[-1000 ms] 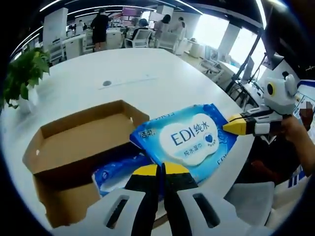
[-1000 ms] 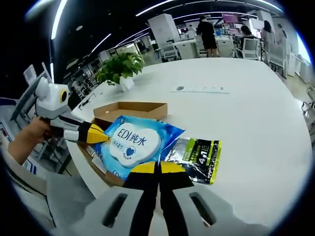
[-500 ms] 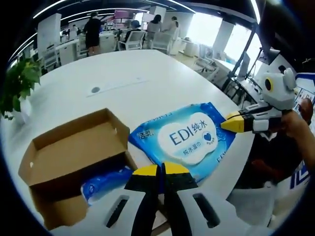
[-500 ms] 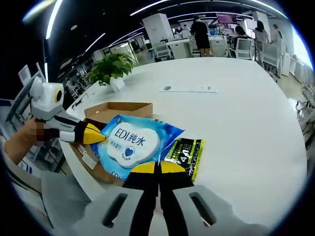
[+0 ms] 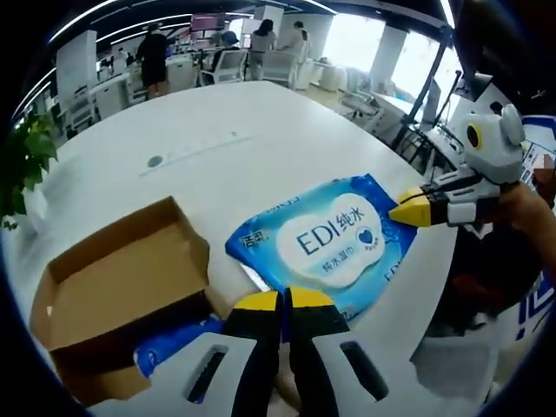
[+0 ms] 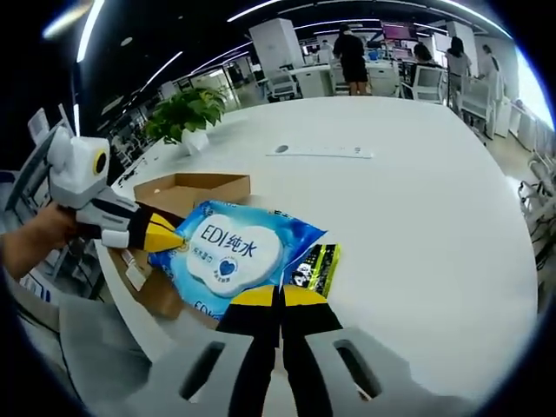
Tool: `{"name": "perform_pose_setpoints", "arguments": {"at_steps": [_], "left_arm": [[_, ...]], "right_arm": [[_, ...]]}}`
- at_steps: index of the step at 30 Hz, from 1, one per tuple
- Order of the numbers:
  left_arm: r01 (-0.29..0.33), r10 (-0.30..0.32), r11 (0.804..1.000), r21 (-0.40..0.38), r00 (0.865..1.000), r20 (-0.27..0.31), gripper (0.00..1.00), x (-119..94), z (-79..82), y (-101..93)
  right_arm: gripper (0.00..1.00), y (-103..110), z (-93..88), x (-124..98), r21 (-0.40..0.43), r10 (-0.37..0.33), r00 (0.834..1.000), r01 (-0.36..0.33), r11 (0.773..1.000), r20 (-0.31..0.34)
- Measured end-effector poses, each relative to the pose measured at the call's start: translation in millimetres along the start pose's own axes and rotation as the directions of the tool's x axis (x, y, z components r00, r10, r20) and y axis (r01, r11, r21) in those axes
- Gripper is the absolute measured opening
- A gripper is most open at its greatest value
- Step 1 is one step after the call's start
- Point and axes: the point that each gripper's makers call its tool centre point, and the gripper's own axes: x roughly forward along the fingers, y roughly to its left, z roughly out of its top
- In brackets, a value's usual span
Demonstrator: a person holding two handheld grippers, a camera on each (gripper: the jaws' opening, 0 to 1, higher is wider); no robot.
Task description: Operate the shoe box by opening the lid, removing the specified soft item, and placing it in the target area until the item is outside and the box remains undamaged.
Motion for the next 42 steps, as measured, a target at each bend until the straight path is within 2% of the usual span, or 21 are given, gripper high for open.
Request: {"name": "perform_pose_setpoints", "arguments": {"at_steps": [11, 21, 35, 42], "left_arm": [[-0.016, 0.023, 0.996, 0.091, 0.996, -0.08, 0.0, 29.4, -4.5, 3.3], [-0.021, 0.046, 0.987, 0.161, 0.988, -0.149, 0.0, 51.7, -13.9, 6.9], [-0.031, 0.078, 0.97, 0.242, 0.979, -0.188, 0.0, 67.6, -22.8, 11.6], [-0.034, 0.087, 0.961, 0.273, 0.979, -0.184, 0.0, 71.1, -22.8, 11.6]], "right_arm": [[0.0, -19.2, -11.6, 22.3, 0.024, -0.001, 0.999, 0.002, 1.0, -0.043], [0.0, -30.9, -18.6, 38.3, 0.0, -0.01, 0.998, 0.01, 1.0, -0.065], [0.0, -41.3, -23.3, 53.2, -0.004, -0.012, 0.998, 0.012, 1.0, -0.055], [0.0, -46.2, -27.3, 56.0, 0.018, -0.018, 0.999, 0.019, 1.0, -0.038]]}}
